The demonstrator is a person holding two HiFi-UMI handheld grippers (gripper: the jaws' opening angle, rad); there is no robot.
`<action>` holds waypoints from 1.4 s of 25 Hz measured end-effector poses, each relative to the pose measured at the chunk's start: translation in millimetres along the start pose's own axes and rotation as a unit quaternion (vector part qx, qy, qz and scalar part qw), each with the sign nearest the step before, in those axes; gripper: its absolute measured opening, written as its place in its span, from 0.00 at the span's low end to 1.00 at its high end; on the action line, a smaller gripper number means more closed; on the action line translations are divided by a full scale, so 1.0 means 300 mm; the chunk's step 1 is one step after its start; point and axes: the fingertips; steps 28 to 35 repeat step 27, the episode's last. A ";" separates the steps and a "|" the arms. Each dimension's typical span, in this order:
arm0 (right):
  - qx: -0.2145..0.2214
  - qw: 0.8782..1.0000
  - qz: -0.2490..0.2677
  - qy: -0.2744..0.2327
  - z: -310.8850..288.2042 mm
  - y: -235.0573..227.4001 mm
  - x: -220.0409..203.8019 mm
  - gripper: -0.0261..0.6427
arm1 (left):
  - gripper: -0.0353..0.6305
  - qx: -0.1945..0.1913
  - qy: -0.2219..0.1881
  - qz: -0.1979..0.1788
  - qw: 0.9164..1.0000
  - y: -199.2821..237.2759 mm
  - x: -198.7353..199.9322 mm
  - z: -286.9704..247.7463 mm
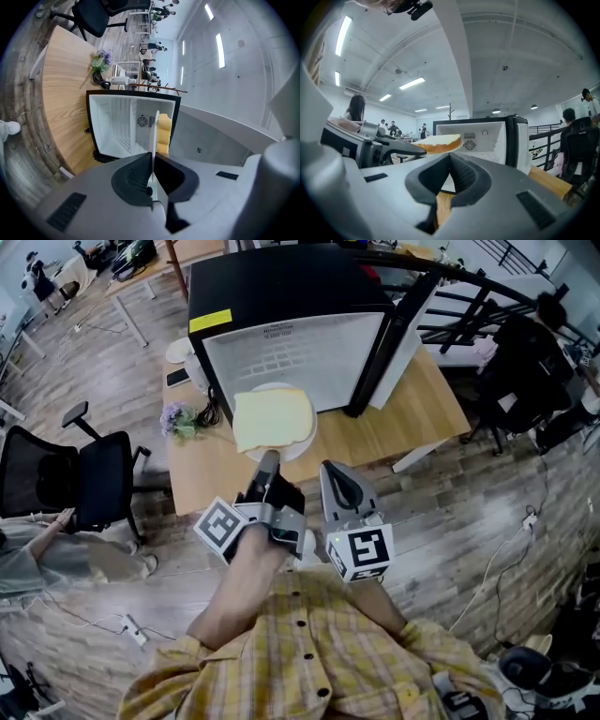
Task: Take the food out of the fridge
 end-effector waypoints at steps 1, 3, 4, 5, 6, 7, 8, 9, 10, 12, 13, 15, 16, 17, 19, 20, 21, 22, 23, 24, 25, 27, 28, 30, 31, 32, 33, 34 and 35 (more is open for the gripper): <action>-0.002 1.000 0.002 -0.001 0.002 0.005 -0.003 0.05 | 0.08 -0.001 -0.002 0.001 1.000 -0.001 0.000 0.011; -0.005 1.000 0.004 -0.001 0.011 0.016 -0.011 0.05 | 0.08 0.001 -0.006 0.000 1.000 0.003 0.001 0.039; -0.006 1.000 0.004 -0.002 0.016 0.021 -0.015 0.05 | 0.08 0.002 -0.006 -0.002 1.000 0.007 0.000 0.053; -0.007 1.000 0.004 -0.002 0.022 0.026 -0.018 0.05 | 0.08 0.002 -0.007 -0.002 1.000 0.009 -0.001 0.066; -0.008 1.000 0.003 -0.002 0.027 0.030 -0.022 0.05 | 0.08 0.003 -0.007 -0.001 1.000 0.012 -0.003 0.078; -0.008 1.000 0.001 -0.002 0.033 0.035 -0.027 0.05 | 0.08 0.003 -0.007 0.000 1.000 0.013 -0.004 0.090; -0.008 1.000 0.000 -0.002 0.039 0.041 -0.032 0.05 | 0.08 0.004 -0.007 0.001 1.000 0.015 -0.005 0.103; -0.008 1.000 -0.001 -0.002 0.045 0.047 -0.036 0.05 | 0.08 0.005 -0.008 0.002 1.000 0.015 -0.004 0.117; -0.008 1.000 -0.003 -0.001 0.051 0.053 -0.041 0.05 | 0.08 0.007 -0.009 0.003 1.000 0.016 -0.003 0.130; -0.008 1.000 -0.006 -0.002 0.065 0.065 -0.048 0.05 | 0.08 0.007 -0.011 0.003 1.000 0.015 -0.001 0.155; -0.009 1.000 -0.007 -0.002 0.072 0.070 -0.051 0.05 | 0.08 0.007 -0.012 0.003 1.000 0.015 -0.002 0.167; -0.011 1.000 -0.009 -0.002 0.086 0.079 -0.056 0.05 | 0.08 0.008 -0.012 0.002 1.000 0.013 -0.005 0.188; -0.011 1.000 -0.009 -0.002 0.094 0.083 -0.059 0.05 | 0.08 0.007 -0.012 0.003 1.000 0.011 -0.010 0.198; -0.011 1.000 -0.010 -0.002 0.101 0.087 -0.063 0.05 | 0.08 0.007 -0.012 0.005 1.000 0.010 -0.014 0.208; -0.011 1.000 -0.011 0.000 0.115 0.096 -0.071 0.05 | 0.08 0.007 -0.012 0.007 1.000 0.011 -0.017 0.228; -0.011 1.000 -0.010 0.001 0.120 0.101 -0.073 0.05 | 0.08 0.007 -0.013 0.006 1.000 0.011 -0.017 0.236; -0.011 1.000 -0.009 0.001 0.124 0.105 -0.074 0.05 | 0.08 0.006 -0.013 0.006 1.000 0.011 -0.017 0.243; -0.012 1.000 -0.008 -0.001 0.128 0.109 -0.073 0.05 | 0.08 0.006 -0.012 0.005 1.000 0.010 -0.016 0.249; -0.013 1.000 -0.008 -0.001 0.133 0.113 -0.074 0.05 | 0.08 0.006 -0.012 0.005 1.000 0.010 -0.016 0.254; -0.014 1.000 -0.008 -0.001 0.137 0.116 -0.075 0.05 | 0.08 0.006 -0.011 0.005 1.000 0.010 -0.016 0.259; -0.015 1.000 -0.008 -0.001 0.141 0.120 -0.076 0.05 | 0.08 0.007 -0.010 0.005 1.000 0.009 -0.016 0.263; -0.016 1.000 -0.009 -0.001 0.146 0.128 -0.077 0.05 | 0.08 0.006 -0.009 0.004 1.000 0.007 -0.014 0.269; -0.016 1.000 -0.009 -0.001 0.146 0.128 -0.077 0.05 | 0.08 0.006 -0.009 0.004 1.000 0.007 -0.014 0.269; -0.016 1.000 -0.009 -0.001 0.146 0.128 -0.077 0.05 | 0.08 0.006 -0.009 0.004 1.000 0.007 -0.014 0.269; -0.016 1.000 -0.009 -0.001 0.146 0.128 -0.077 0.05 | 0.08 0.006 -0.009 0.004 1.000 0.007 -0.014 0.269; -0.016 1.000 -0.009 -0.001 0.146 0.128 -0.077 0.05 | 0.08 0.006 -0.009 0.004 1.000 0.007 -0.014 0.269; -0.016 1.000 -0.009 -0.001 0.146 0.128 -0.077 0.05 | 0.08 0.006 -0.009 0.004 1.000 0.007 -0.014 0.269; -0.016 1.000 -0.009 -0.001 0.146 0.128 -0.077 0.05 | 0.08 0.006 -0.009 0.004 1.000 0.007 -0.014 0.269; -0.016 1.000 -0.009 -0.001 0.146 0.128 -0.077 0.05 | 0.08 0.006 -0.009 0.004 1.000 0.007 -0.014 0.269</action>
Point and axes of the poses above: the fingertips, and each gripper's own axes: z backward along the fingers, y to its left, x out of its top, and after that the axes turned 11 degrees about -z, right-handed
